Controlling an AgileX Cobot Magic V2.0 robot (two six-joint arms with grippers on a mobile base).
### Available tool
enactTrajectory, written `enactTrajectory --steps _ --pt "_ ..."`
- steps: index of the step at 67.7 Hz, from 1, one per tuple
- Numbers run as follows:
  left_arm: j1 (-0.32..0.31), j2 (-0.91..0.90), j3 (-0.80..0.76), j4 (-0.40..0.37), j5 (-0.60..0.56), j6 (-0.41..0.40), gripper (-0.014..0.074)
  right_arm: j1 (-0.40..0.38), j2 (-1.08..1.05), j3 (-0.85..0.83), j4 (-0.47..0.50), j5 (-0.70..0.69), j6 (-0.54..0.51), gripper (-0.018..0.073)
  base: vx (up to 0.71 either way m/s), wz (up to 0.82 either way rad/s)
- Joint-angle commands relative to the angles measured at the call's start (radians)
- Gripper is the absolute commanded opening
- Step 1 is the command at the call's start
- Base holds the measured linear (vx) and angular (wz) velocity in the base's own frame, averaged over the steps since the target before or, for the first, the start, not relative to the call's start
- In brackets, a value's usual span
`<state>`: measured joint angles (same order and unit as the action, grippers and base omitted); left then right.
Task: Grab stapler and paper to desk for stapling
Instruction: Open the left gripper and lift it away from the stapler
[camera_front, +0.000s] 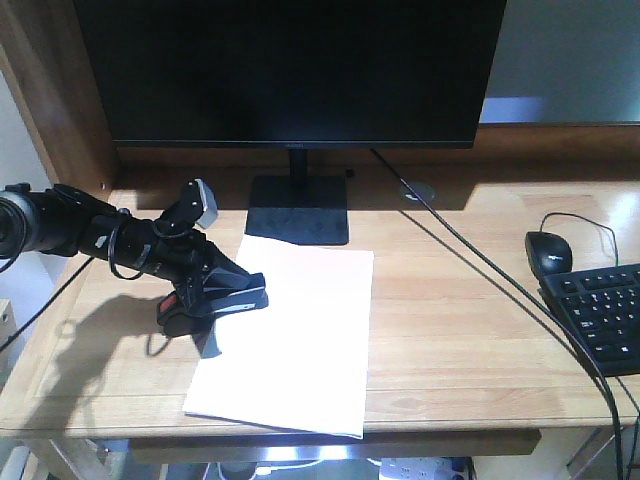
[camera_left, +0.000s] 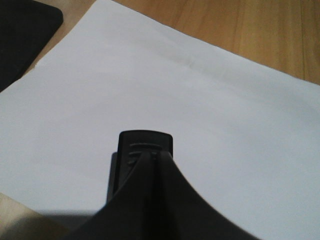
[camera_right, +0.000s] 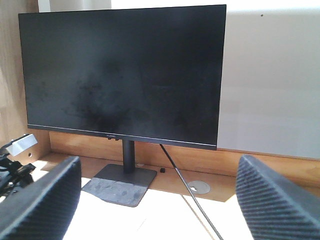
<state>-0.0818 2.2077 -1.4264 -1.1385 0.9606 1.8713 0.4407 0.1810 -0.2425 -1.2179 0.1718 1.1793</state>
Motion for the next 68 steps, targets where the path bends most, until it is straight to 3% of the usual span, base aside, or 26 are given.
enactTrajectory --steps 1,11,19,25,36,50,59,68 --pt "-0.006 -0.065 -0.004 0.112 -0.034 -0.048 -0.0006 -0.002 0.012 -0.028 -0.020 -0.025 -0.005 0.0590 0.00 0.00" --pt "-0.006 -0.147 -0.004 0.150 -0.054 -0.131 -0.0006 -0.002 0.012 -0.028 -0.020 -0.025 -0.005 0.0590 0.00 0.00" --pt "-0.006 -0.231 -0.004 0.215 -0.091 -0.269 -0.0006 -0.002 0.012 -0.028 -0.020 -0.025 -0.005 0.0590 0.00 0.00" --pt "-0.006 -0.308 -0.004 0.308 -0.131 -0.391 -0.0006 -0.002 0.012 -0.028 -0.020 -0.025 -0.005 0.0590 0.00 0.00" --pt "-0.006 -0.445 -0.004 0.550 -0.201 -0.707 -0.0006 -0.002 0.012 -0.028 -0.020 -0.025 -0.005 0.0590 0.00 0.00" --pt "-0.006 -0.596 -0.004 0.915 -0.211 -1.189 -0.0006 -0.002 0.012 -0.028 -0.020 -0.025 -0.005 0.0590 0.00 0.00" --pt "-0.006 -0.690 -0.004 1.053 -0.230 -1.514 -0.0006 -0.002 0.012 -0.028 -0.020 -0.025 -0.005 0.0590 0.00 0.00" --pt "-0.006 -0.774 -0.004 1.165 -0.244 -1.726 -0.0006 -0.002 0.012 -0.028 -0.020 -0.025 -0.005 0.0590 0.00 0.00"
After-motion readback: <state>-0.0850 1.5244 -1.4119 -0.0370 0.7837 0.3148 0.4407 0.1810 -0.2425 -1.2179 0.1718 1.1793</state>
